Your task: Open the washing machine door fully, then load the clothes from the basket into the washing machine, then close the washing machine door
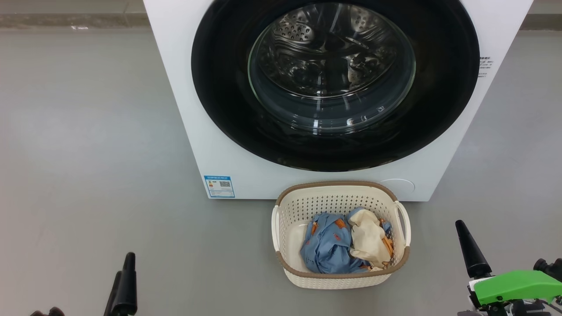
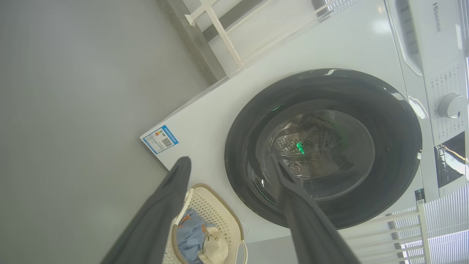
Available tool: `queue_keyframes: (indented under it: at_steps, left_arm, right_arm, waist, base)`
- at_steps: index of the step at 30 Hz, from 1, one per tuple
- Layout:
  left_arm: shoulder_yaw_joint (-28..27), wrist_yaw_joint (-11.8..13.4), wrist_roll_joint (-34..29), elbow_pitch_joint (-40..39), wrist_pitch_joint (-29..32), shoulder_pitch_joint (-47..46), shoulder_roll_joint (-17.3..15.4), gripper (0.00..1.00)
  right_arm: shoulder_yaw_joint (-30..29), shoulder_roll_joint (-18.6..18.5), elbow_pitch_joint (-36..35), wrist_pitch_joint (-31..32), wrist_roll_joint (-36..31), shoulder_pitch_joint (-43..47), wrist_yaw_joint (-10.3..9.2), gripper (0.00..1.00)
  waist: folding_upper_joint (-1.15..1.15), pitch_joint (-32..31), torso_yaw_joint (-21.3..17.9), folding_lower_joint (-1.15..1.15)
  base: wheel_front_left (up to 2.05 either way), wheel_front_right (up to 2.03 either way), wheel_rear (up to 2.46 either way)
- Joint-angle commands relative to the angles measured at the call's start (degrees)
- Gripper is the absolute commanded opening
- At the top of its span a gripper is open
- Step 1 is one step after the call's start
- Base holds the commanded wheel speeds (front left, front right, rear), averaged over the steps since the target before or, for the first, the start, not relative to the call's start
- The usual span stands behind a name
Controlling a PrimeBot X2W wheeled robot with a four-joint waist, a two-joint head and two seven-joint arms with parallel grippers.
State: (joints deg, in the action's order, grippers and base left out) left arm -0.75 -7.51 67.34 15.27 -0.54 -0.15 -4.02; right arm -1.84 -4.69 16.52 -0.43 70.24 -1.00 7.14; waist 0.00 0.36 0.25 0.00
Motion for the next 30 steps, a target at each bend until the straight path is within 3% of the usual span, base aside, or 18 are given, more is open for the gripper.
queue_keyframes:
  at_steps: [1, 30]
  left_arm:
    - [-0.6, 0.0, -1.9, -2.1, -0.6, -2.7, -0.9, 1.0]
    - [1.1, 0.0, -23.7, -3.9, -5.7, -3.8, -2.1, 1.0]
  right_arm:
    - [0.7, -1.4, -1.7, -0.7, -1.7, -2.8, 0.13, 1.0]
    - [5.1, -4.0, -0.7, -5.7, -21.4, -4.3, 0.21, 1.0]
  waist:
    - [0.0, 0.0, 0.0, 0.0]
    - [0.0, 0.1, 0.1, 0.0]
  base:
    - [0.0, 0.0, 0.0]
    - [0.0, 0.0, 0.0]
